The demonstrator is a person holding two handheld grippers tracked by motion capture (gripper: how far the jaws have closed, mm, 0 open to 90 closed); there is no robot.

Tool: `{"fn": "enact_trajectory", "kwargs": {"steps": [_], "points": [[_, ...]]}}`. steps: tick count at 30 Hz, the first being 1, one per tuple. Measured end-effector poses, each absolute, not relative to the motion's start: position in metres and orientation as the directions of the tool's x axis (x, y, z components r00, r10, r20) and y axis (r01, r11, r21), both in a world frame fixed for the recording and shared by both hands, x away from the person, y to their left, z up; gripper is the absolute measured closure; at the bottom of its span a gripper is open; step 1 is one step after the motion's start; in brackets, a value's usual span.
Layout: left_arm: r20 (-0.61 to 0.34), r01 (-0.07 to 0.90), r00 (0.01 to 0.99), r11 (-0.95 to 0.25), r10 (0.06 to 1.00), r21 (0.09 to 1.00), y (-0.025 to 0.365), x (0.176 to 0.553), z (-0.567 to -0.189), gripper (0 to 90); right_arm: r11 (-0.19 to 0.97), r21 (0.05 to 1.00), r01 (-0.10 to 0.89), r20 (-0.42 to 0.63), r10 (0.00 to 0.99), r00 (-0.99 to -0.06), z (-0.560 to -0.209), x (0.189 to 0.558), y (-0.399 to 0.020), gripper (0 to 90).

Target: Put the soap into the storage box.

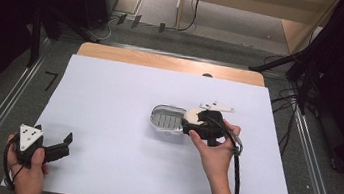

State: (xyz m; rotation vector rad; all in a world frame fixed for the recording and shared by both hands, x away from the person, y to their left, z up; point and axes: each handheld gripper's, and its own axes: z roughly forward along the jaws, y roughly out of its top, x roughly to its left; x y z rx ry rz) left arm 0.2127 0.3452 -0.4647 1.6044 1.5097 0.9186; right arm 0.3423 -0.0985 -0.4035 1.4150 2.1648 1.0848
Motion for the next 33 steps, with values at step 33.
{"fn": "enact_trajectory", "kwargs": {"steps": [33], "points": [[0.01,0.481,0.05,-0.033,0.999,0.876,0.345,0.214,-0.465,0.4,0.257,0.732,0.63,0.138,0.85,-0.508,-0.407,0.349,-0.05,24.9]]}}
